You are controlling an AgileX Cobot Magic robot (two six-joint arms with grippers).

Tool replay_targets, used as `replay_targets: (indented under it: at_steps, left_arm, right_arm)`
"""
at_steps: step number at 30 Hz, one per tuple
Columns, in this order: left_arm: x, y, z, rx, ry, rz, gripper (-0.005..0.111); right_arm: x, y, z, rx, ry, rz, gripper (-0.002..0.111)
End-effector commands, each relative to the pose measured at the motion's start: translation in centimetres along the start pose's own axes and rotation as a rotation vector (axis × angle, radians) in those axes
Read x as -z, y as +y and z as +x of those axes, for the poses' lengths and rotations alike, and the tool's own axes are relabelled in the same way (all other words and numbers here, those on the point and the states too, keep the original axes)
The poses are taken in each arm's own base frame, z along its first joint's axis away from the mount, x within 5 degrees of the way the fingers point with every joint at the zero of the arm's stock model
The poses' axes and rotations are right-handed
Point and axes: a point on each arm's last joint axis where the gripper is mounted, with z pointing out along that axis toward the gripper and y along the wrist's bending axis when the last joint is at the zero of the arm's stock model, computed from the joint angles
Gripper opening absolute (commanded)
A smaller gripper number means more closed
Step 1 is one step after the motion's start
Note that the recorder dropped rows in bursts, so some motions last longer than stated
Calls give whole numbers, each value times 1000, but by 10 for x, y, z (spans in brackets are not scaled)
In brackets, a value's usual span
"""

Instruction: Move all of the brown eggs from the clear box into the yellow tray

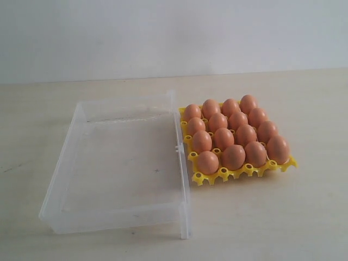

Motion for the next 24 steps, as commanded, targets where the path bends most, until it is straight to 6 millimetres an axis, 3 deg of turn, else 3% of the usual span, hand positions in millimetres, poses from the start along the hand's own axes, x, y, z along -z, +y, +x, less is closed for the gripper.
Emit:
replay_targets:
  at_steps: [1,2,7,19,24]
  left_arm:
    - [1,0,-3,8,-21,-1,0]
    - [1,0,-3,8,-21,-1,0]
    - [1,0,-3,8,-21,-1,0]
    - [1,0,-3,8,-21,-1,0]
    - [1,0,-3,8,-21,-1,0]
  right_arm:
    - [-8,2,15,15,6,3,0]
    - [-11,3,21,15,10,2,0]
    - [-11,3,15,14,-67,8,0]
    - [-11,3,15,5,-66,7,0]
    - [-11,3,15,-137,-65,2,0]
